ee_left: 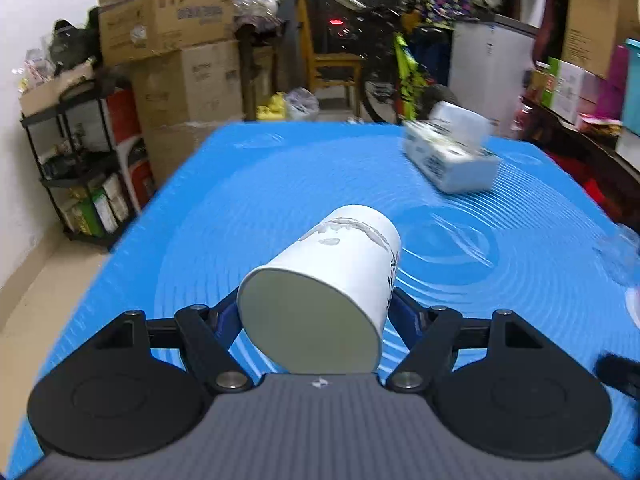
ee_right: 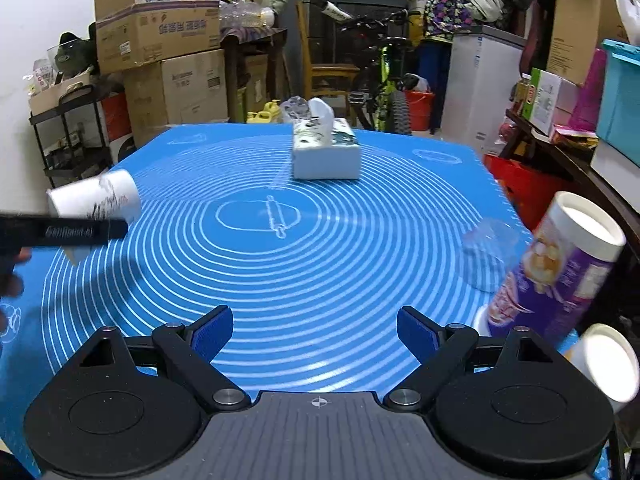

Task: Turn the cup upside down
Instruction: 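Close the left gripper around the white cup's body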

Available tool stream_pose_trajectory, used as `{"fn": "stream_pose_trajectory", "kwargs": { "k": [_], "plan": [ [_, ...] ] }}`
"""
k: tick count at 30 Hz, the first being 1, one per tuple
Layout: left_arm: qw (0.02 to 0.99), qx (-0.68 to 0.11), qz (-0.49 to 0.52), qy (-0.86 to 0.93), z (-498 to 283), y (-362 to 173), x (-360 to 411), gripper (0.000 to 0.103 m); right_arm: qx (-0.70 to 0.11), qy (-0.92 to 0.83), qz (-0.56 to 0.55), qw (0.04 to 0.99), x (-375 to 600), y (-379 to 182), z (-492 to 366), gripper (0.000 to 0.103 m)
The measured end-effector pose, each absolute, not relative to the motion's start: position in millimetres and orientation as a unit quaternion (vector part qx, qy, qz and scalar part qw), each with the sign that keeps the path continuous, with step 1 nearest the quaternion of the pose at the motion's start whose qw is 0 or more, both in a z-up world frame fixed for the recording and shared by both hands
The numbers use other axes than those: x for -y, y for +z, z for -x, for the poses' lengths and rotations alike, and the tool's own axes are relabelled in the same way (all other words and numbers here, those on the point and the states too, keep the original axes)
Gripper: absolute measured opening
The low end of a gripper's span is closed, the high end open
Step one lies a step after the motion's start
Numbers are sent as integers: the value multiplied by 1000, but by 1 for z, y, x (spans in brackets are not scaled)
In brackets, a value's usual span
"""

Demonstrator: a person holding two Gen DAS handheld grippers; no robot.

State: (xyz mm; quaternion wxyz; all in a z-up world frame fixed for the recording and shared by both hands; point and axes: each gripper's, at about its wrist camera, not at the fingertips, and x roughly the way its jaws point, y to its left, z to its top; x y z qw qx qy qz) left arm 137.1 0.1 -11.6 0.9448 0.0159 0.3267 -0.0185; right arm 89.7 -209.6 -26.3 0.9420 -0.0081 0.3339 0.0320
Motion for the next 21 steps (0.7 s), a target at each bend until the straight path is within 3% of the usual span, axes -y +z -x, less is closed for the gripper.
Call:
{"fn": "stream_pose_trajectory", "kwargs": {
  "k": [19, 20, 21],
  "plan": [
    [922, -378, -41, -78, -113, -50, 66, 78, -361, 7, -6, 933, 241, -41, -75, 90],
    [922, -378, -43, -78, -112, -50, 67, 79, -361, 7, -7, 932, 242, -41, -75, 90],
    [922, -377, -44, -77, -110, -49, 67, 88, -362, 8, -7, 932, 241, -42, -75, 90]
  ]
}}
